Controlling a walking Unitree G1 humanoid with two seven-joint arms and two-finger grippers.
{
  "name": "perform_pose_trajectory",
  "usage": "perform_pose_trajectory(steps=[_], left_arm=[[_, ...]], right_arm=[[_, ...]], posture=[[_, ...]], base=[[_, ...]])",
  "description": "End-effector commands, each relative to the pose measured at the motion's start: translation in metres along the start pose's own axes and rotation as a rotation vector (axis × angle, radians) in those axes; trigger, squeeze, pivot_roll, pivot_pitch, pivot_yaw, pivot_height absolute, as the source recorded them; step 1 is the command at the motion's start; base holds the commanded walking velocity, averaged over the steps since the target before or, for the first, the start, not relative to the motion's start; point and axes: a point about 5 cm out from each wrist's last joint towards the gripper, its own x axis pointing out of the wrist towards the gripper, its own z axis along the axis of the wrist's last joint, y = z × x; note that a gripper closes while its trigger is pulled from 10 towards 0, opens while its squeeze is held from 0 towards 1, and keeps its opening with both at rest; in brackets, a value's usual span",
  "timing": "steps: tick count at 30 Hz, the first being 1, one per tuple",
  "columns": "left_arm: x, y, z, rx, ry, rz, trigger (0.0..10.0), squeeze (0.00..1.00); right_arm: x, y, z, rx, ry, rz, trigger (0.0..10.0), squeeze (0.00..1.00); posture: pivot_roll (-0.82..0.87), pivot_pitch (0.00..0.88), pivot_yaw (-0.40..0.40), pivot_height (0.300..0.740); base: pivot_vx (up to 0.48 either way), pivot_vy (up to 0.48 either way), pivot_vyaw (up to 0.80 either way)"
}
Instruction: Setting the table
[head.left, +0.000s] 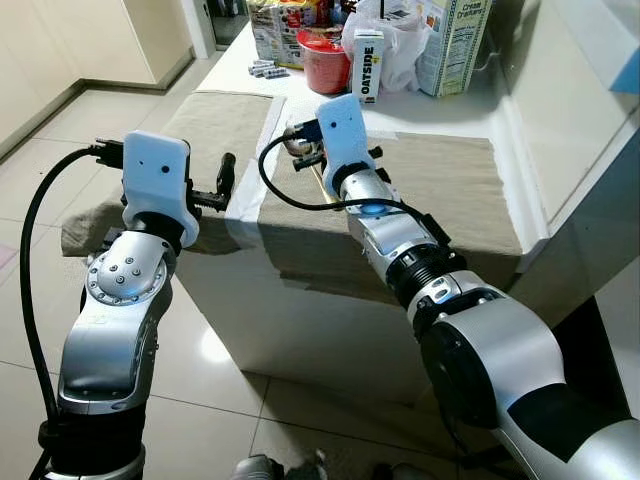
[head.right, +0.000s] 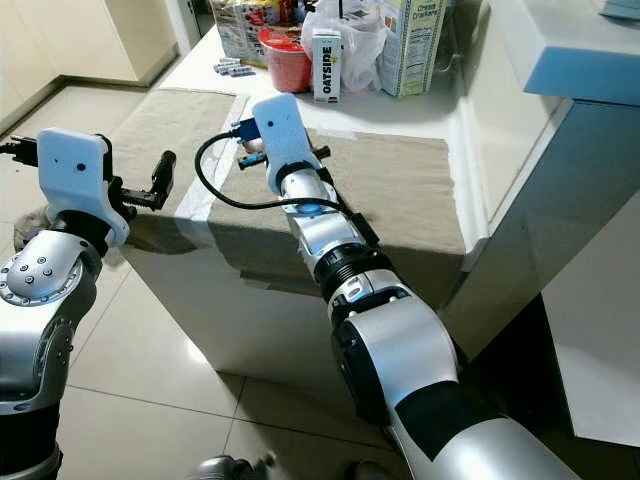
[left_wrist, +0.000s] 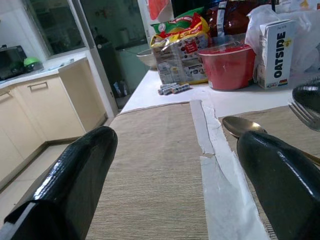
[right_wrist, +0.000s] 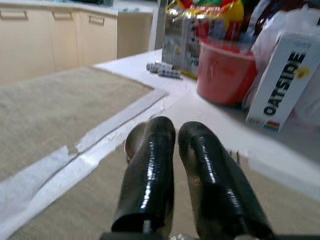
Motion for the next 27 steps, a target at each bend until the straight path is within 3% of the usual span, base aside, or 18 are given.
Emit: perform_pose_trajectory(steps=[1,20,27], left_arm=[[0.001,0.003,0.000,0.009,-0.005,0.015,10.0,0.00],[0.003,-0.004,-0.010,-0.007,-0.008,0.001,10.0,0.00],[0.000,-0.007,-0.018,-0.041,-0.014,0.006,10.0,0.00]], right_arm=[[0.002,0.002,0.005,0.019,0.002,0.004,10.0,1.00],[0.001,-0.006,0.004,0.027,-0.026,0.003,10.0,1.00],[-0.009,-0.018,0.000,-0.017,-0.142,-0.013,10.0,1.00]], posture=[[0.16,0.082,0.053,0.740],[0.12,0.038,0.047,0.740],[0.08,0.000,0.027,0.740]], base=[[0.000,0.000,0.00],[0.000,0.000,0.00],[0.000,0.000,0.00]])
